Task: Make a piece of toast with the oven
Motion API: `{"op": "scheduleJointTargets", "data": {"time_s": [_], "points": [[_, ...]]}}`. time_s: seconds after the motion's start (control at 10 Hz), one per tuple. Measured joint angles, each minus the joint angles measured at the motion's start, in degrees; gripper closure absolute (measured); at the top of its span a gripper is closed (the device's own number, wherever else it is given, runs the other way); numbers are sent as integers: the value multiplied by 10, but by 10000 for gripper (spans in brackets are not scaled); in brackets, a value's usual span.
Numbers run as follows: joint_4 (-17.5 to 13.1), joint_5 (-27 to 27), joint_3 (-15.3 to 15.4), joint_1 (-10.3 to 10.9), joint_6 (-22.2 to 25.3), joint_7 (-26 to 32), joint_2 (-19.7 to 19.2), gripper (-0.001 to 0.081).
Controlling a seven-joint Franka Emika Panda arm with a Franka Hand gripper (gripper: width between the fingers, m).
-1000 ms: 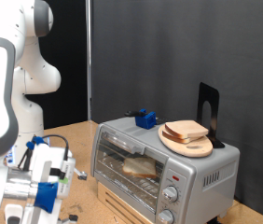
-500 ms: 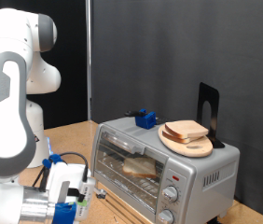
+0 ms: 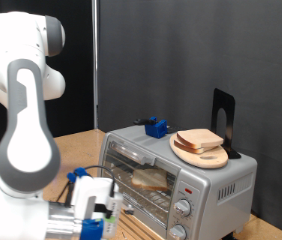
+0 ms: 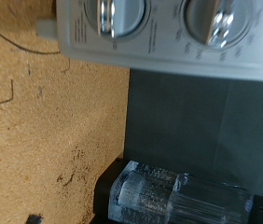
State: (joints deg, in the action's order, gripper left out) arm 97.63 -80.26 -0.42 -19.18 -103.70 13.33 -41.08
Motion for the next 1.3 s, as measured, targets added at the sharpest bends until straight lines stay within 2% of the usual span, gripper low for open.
{"op": "scheduleJointTargets", "data": {"time_s": [0.2, 0.4, 0.6, 0.8, 1.0, 1.3], "points": [[-26, -5, 12, 19, -29, 0, -25, -2], [-47, 0, 14, 33, -35, 0, -49, -2], [-67, 42, 12, 32, 13, -2, -69, -2], [-89, 56, 12, 25, 62, -2, -87, -2], [-102, 47, 16, 25, 63, -2, -97, -2], [-111, 27, 25, 33, 42, -2, -104, -2]]}}
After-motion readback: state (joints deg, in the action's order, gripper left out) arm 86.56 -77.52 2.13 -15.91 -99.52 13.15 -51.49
